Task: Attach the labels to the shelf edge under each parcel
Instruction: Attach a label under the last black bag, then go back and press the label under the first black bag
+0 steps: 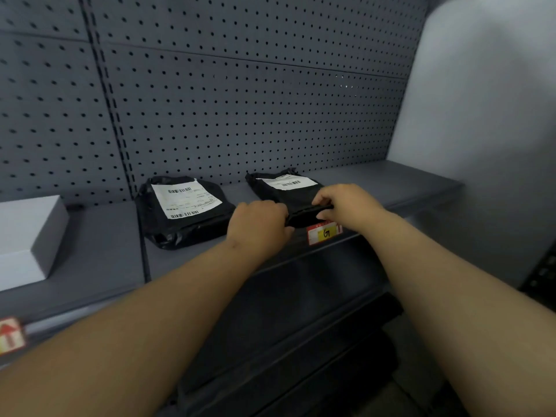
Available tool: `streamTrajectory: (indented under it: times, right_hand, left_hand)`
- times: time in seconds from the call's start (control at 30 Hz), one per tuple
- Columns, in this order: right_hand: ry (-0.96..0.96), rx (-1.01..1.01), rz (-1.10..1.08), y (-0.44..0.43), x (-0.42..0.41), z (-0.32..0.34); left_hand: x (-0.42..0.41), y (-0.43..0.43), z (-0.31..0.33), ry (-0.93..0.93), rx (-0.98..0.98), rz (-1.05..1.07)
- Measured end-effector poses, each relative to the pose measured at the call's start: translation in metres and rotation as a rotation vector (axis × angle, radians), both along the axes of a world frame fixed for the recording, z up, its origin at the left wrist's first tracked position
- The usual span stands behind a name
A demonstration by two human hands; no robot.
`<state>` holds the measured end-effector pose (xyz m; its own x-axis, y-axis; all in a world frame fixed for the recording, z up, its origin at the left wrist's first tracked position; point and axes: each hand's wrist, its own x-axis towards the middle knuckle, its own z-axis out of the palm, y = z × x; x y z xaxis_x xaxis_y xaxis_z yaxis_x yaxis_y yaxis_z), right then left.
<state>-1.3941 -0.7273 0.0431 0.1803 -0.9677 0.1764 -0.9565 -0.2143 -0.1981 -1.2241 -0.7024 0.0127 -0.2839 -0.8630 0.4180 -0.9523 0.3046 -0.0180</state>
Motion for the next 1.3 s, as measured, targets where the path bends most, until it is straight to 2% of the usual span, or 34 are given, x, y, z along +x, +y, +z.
streamTrajectory:
  times: [0.37,0.6,0.73,0.87,1.03,1.3]
  right_hand:
    - [0.033,-0.119,0.092,0.056,0.084,0.018]
    - [0.005,-0.116,0.195,0.115,0.167,0.006]
    - [0.005,-0.106,0.246,0.150,0.203,0.005]
    - [-0.008,-0.104,0.273,0.186,0.243,0.010]
    - [-0.015,-0.095,0.326,0.239,0.316,0.014]
    - [-0.107,-0.069,0.367,0.345,0.468,0.007]
  left_hand:
    - [0.087,0.056,0.023,-0.063,-0.073,0.206]
    - [0.179,0.127,0.023,-0.009,-0.083,0.402]
    - [0.230,0.174,0.016,-0.075,-0.068,0.501]
    - [0.278,0.216,0.018,-0.055,-0.078,0.561]
    - [0.340,0.279,0.021,-0.065,-0.089,0.609]
    - [0.485,0.398,0.020,-0.111,-0.105,0.631]
